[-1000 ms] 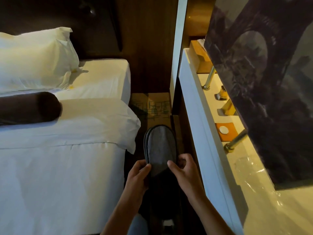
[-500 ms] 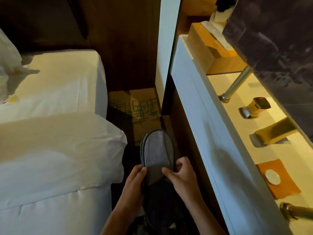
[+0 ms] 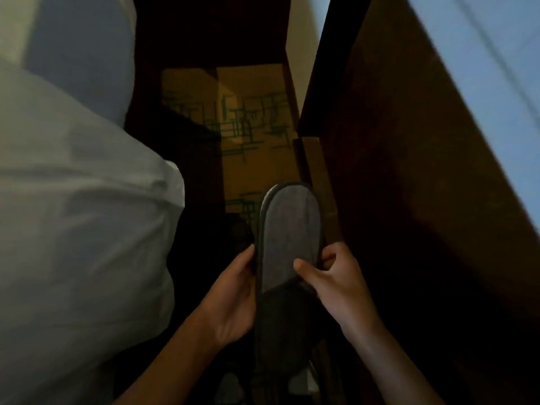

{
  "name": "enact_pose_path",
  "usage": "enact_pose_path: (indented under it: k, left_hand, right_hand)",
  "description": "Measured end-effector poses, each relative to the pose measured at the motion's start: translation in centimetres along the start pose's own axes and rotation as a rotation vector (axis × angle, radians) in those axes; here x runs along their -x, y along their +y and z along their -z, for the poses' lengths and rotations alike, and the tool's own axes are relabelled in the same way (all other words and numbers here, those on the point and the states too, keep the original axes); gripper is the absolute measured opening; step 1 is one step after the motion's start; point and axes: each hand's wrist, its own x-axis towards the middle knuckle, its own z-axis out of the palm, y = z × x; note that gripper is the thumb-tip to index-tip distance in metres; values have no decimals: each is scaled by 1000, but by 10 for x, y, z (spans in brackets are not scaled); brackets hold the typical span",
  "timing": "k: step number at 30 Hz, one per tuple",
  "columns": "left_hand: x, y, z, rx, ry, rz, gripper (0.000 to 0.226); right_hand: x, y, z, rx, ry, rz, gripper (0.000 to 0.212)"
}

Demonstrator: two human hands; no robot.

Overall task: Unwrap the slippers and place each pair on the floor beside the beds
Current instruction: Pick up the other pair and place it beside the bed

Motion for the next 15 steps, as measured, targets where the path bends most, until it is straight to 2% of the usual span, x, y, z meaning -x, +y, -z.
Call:
enact_pose_path:
  k: [4, 11, 15]
  left_hand:
    - [-81, -5, 47, -53, -37, 14, 58]
    - [-188, 9, 110, -128, -56, 0, 57]
    - [-233, 17, 135, -181, -151, 28, 57]
  right_hand:
    - [-75, 62, -41, -46, -37, 45, 37]
    - [-165, 132, -103, -210, -128, 60, 40]
    - [-201, 162, -120, -284, -181, 102, 33]
